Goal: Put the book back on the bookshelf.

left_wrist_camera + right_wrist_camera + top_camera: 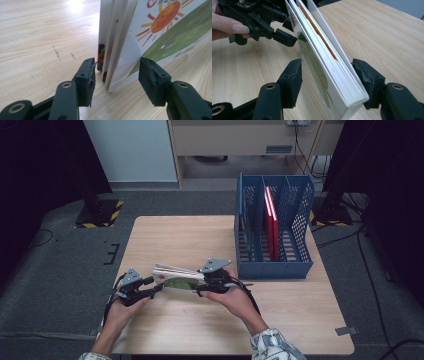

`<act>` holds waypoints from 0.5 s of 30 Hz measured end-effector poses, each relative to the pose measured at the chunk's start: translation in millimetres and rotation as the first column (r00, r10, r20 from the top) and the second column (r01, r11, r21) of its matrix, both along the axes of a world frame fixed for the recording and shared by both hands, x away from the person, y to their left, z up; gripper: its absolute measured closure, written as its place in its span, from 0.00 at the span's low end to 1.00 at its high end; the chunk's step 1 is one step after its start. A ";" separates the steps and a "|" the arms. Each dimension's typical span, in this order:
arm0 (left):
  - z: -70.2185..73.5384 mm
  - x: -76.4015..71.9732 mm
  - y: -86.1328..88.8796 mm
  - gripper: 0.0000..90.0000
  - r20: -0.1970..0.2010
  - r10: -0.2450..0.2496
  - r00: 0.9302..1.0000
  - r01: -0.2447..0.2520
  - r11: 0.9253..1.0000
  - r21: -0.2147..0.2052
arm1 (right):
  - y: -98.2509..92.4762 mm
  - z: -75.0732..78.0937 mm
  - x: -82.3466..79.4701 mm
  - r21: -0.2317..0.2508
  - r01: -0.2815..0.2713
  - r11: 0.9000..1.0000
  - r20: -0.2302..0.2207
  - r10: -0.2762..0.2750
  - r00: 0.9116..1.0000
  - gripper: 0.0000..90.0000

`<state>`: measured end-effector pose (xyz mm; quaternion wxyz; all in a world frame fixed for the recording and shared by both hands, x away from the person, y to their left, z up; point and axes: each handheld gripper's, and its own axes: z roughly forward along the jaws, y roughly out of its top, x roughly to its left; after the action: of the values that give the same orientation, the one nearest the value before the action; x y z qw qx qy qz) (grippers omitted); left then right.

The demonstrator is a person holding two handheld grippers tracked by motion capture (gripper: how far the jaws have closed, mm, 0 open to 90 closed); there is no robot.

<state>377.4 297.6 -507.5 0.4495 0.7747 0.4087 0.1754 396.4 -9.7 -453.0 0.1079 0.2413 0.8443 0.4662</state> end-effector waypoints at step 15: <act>-0.3 1.3 4.6 0.50 -0.005 0.021 1.000 -0.021 1.000 0.001 | 23.2 -5.8 15.9 -0.045 -0.028 0.999 -0.003 0.027 1.000 0.57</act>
<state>378.8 302.2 -507.9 0.4462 0.7710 0.4180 0.1782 412.3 13.5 -458.8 0.1059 0.2277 0.8579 0.4482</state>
